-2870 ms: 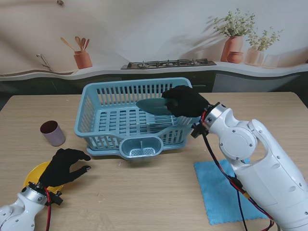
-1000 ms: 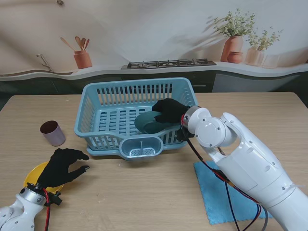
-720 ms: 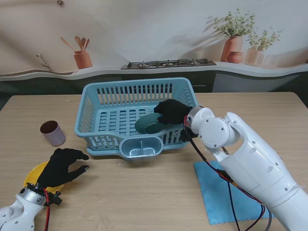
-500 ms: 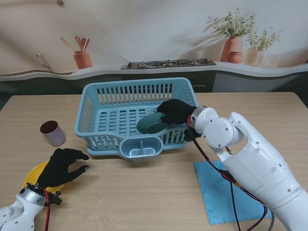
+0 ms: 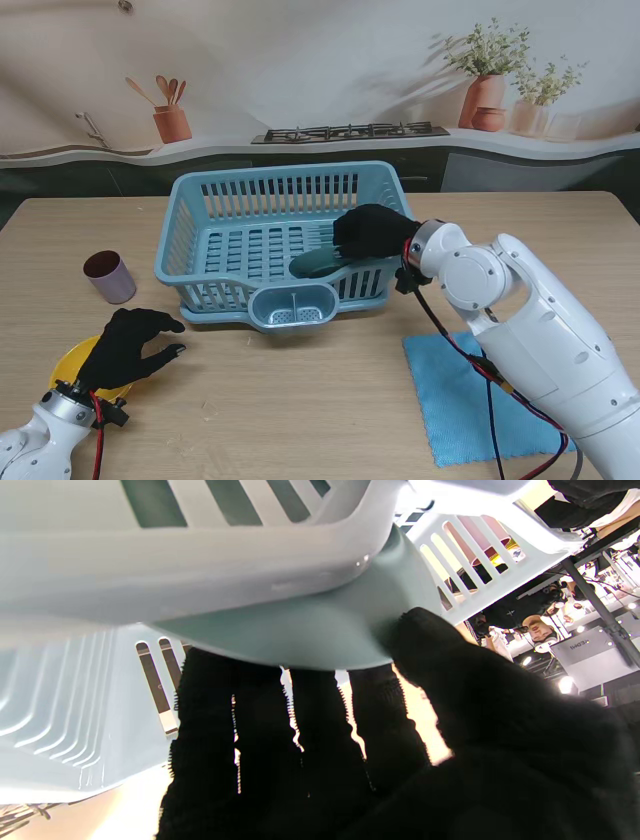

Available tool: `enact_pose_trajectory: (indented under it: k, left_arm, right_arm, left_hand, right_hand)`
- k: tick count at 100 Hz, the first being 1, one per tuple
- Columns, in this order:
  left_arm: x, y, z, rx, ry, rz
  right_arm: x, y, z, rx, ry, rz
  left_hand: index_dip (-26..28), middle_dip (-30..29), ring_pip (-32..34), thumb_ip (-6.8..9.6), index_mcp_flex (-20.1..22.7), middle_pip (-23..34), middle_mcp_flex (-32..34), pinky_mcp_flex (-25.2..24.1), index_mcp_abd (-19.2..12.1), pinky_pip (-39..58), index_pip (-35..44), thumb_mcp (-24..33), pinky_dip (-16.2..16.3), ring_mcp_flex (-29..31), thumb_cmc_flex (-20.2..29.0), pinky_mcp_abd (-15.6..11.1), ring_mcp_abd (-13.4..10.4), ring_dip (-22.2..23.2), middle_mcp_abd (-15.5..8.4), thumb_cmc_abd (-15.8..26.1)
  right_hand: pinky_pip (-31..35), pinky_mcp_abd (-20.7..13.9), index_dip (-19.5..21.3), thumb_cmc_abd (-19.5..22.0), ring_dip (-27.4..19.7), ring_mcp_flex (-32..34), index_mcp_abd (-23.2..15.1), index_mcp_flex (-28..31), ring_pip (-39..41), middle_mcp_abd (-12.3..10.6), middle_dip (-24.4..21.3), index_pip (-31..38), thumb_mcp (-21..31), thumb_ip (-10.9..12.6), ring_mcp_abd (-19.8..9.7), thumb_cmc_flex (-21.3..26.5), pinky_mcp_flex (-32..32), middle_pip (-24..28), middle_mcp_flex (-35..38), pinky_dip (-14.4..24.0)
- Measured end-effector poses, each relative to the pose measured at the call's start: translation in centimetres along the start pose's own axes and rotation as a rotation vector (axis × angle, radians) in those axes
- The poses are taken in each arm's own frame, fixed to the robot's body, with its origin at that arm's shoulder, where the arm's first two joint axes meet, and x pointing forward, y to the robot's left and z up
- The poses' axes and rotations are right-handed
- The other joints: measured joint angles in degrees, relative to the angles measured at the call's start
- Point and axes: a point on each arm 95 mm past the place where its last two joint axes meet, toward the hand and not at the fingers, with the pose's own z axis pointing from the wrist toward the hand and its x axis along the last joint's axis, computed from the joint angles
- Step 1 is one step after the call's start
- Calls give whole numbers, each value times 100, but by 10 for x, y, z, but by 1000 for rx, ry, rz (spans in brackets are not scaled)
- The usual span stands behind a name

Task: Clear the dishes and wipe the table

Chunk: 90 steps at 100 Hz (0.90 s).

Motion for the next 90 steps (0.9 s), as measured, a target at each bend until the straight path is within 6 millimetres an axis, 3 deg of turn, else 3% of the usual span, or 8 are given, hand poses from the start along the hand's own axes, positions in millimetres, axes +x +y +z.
enact_pose_trajectory:
  k: [44,90]
  left_arm:
    - [0,0,-1,-1,0,0]
    - [0,0,-1,2,3,7]
  right_arm:
    - [1,11,-18,-102,49,-2]
    - [-2,18,-36,-176,86,-18]
  left_hand:
    - [0,0,0,-1,0,0,0,0,0,0,0,-60,0,0,0,0,0,0,0,1]
    - [0,0,0,-1,0,0,2,0,0,0,0,-60,0,0,0,0,0,0,0,2]
  right_hand:
    - [-25,-8,201,0,0,-1,-60,6,-30,-10,0,-223,13,5,-12,-306,6,0,-68,0]
    - [-17,-11,248,0,-1,-1,-67,5,-30,-16,0,-218,13,7,-21,-253,42,2,-68,-60]
